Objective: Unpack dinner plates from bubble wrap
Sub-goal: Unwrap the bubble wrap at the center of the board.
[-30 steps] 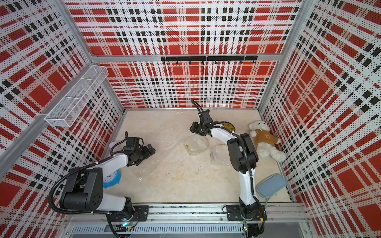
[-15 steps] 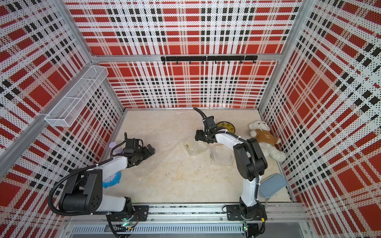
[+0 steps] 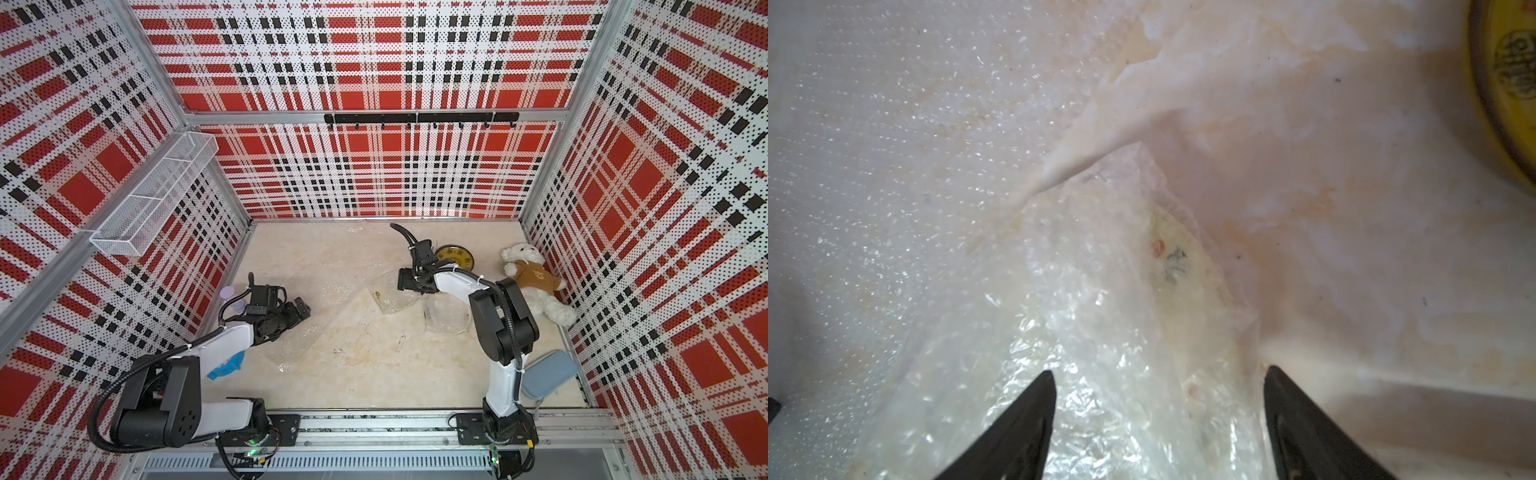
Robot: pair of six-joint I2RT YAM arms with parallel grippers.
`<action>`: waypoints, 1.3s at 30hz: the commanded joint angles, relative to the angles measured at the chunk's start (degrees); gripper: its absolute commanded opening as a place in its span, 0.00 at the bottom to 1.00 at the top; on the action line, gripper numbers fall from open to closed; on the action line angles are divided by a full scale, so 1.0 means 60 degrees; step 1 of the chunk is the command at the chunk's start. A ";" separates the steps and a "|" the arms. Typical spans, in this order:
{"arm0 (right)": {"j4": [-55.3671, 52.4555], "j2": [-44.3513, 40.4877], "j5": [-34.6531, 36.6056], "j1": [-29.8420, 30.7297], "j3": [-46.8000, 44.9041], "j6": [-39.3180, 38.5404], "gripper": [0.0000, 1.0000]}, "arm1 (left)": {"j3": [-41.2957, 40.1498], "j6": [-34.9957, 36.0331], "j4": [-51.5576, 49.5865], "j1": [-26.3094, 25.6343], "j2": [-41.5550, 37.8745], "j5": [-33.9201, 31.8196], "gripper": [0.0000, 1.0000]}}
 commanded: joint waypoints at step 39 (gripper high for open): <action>-0.0233 -0.0782 -0.1342 0.0021 -0.0208 -0.0778 0.71 | 0.3763 -0.1190 0.1731 -0.4234 0.2648 0.0946 0.99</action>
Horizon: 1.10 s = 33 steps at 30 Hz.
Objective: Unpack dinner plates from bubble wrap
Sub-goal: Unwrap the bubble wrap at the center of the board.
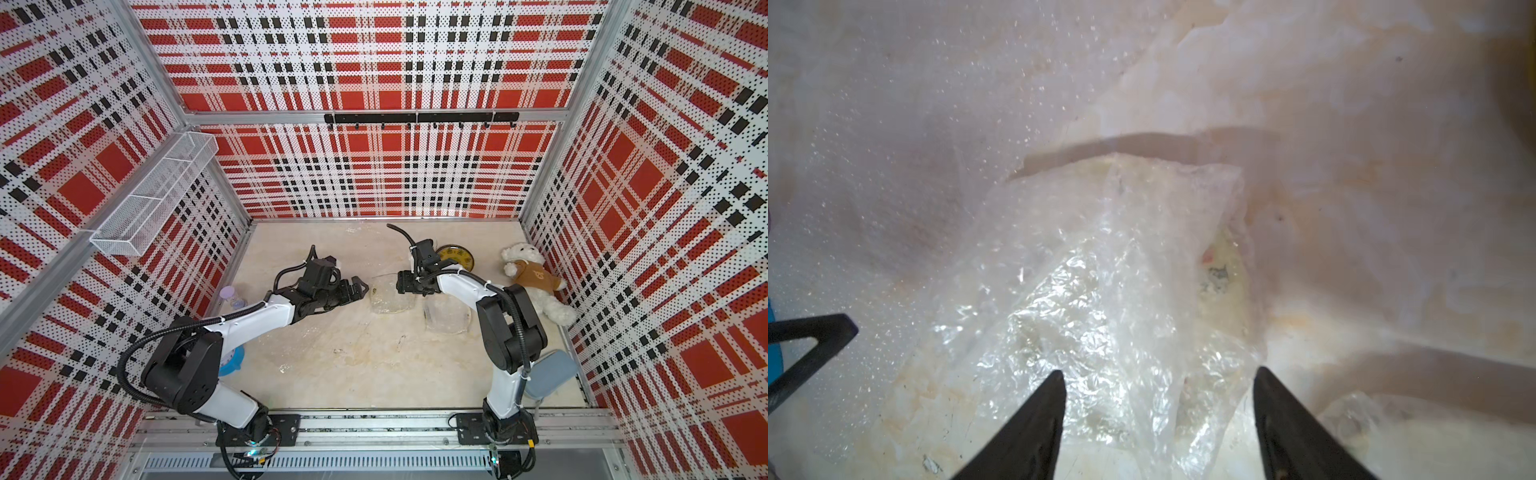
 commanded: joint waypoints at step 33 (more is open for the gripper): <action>0.3517 0.0051 -0.1192 0.0450 -0.2039 0.1779 0.40 | 0.1025 -0.0701 0.1539 -0.0294 0.1488 0.0835 0.99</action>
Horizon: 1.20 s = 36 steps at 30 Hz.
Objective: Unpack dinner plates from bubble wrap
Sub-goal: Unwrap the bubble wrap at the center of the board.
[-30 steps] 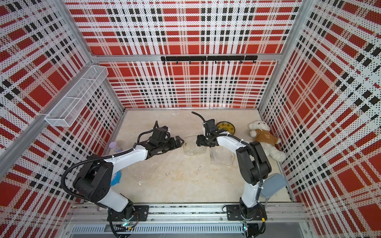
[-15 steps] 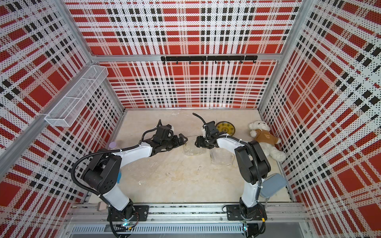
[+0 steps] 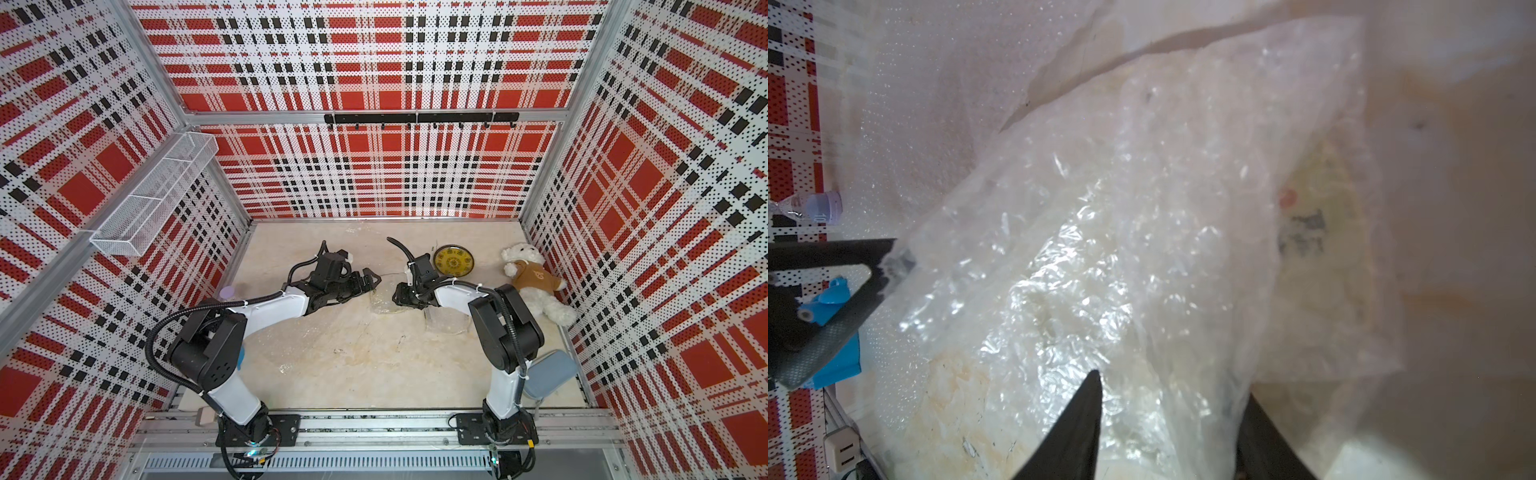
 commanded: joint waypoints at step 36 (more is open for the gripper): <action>0.3610 -0.1952 -0.0908 0.0100 -0.3217 0.2475 0.13 | -0.0662 -0.1344 0.2361 -0.0946 0.0725 0.0238 0.99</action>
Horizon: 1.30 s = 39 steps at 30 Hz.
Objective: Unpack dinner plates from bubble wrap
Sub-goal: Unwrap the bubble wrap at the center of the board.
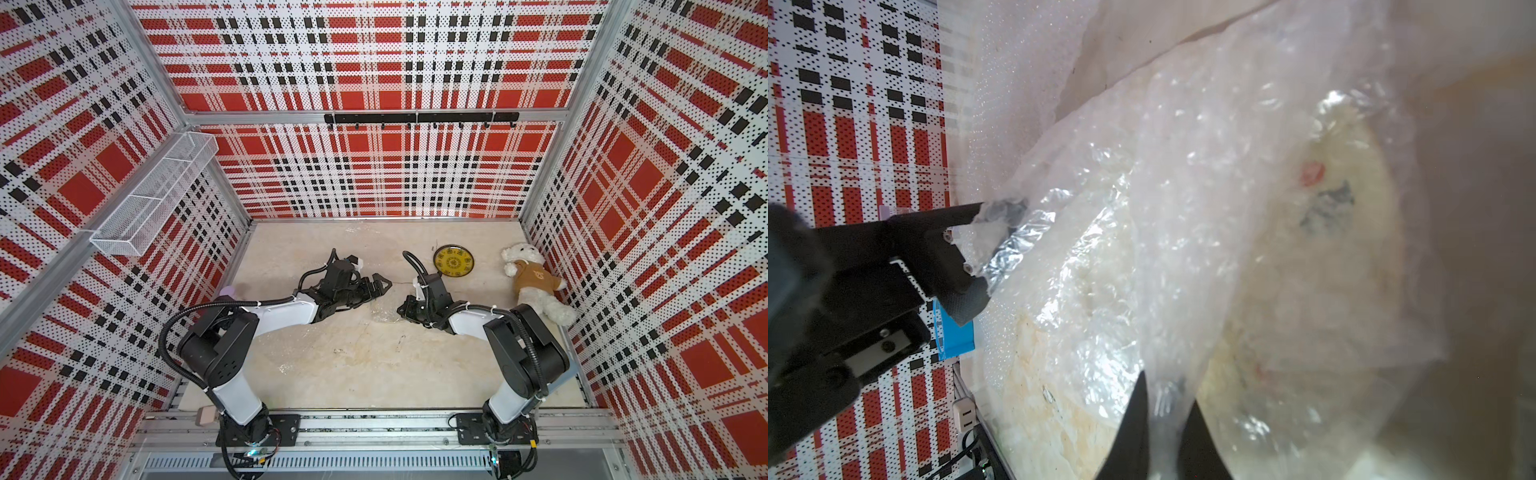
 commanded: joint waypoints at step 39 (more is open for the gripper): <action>0.4890 0.1026 -0.1733 -0.0108 -0.0609 0.2781 0.00 | -0.1248 -0.0941 0.2178 0.0048 0.0814 0.0014 0.99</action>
